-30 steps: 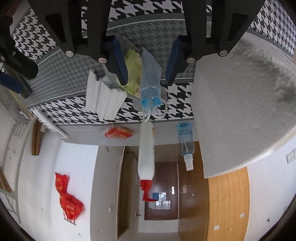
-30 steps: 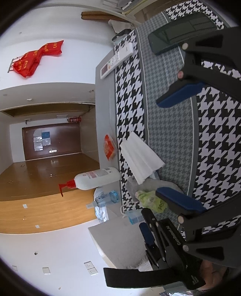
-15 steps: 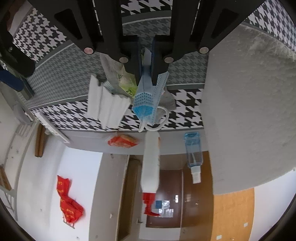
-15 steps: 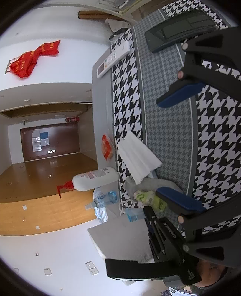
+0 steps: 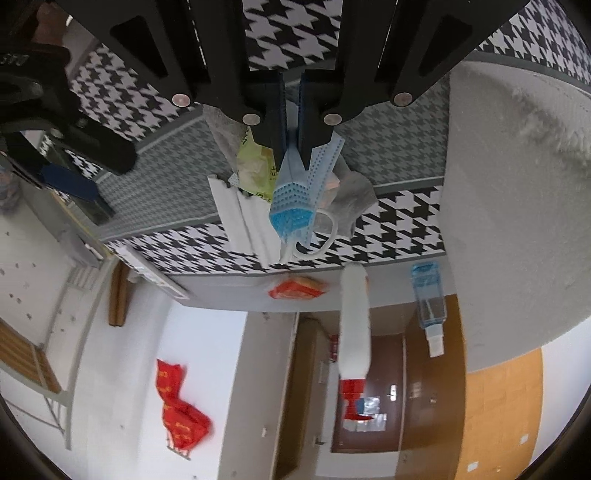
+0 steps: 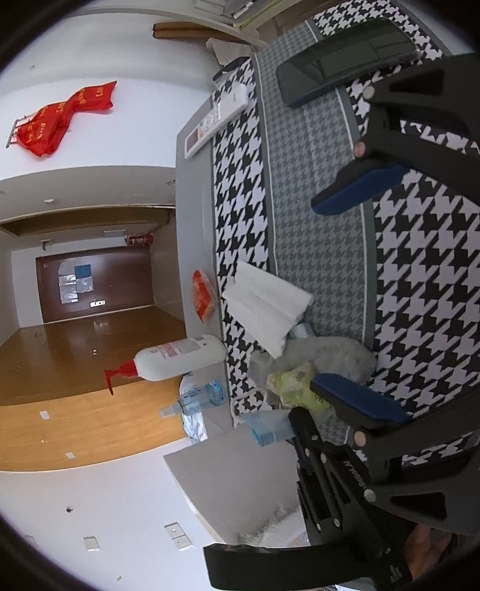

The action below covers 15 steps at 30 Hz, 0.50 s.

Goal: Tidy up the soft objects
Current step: 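Move the left gripper down around the blue face mask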

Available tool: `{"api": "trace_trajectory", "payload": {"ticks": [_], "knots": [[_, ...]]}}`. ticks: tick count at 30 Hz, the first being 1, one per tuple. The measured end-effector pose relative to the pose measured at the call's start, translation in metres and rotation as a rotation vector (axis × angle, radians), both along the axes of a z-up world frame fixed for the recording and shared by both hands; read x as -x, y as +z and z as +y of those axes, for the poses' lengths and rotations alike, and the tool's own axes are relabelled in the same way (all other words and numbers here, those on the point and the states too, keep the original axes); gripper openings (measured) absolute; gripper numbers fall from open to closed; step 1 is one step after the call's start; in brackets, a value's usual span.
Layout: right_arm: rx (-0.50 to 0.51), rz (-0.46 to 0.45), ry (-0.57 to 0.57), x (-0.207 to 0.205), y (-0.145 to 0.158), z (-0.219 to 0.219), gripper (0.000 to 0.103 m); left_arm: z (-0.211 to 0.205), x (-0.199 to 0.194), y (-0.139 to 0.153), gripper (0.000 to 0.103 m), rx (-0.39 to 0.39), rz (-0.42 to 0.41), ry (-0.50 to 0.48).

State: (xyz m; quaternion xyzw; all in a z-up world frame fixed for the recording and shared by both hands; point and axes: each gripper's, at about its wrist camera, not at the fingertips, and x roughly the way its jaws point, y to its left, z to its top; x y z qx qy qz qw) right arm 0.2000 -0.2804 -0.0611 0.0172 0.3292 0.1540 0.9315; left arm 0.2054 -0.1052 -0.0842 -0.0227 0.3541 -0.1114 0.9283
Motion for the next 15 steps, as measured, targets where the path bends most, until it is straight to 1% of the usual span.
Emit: {"api": "trace_trajectory", "payload": {"ticks": [3, 10, 11, 12, 15], "knots": [[-0.020, 0.013, 0.029, 0.002, -0.002, 0.004, 0.090, -0.001, 0.005, -0.001, 0.005, 0.002, 0.001, -0.025], [-0.041, 0.040, 0.090, -0.002, -0.005, 0.019, 0.090, 0.001, 0.011, -0.003, 0.006, -0.018, -0.006, -0.021], [-0.041, 0.043, 0.096, -0.003, -0.006, 0.021, 0.090, 0.002, 0.011, -0.003, 0.008, -0.024, -0.004, -0.020], [-0.044, 0.048, 0.101, -0.004, -0.006, 0.024, 0.087, 0.001, 0.012, -0.004, 0.009, -0.032, -0.005, -0.024], [-0.052, 0.064, 0.127, -0.009, -0.008, 0.030, 0.084, 0.004, 0.011, -0.006, 0.013, -0.046, 0.002, -0.020]]}}
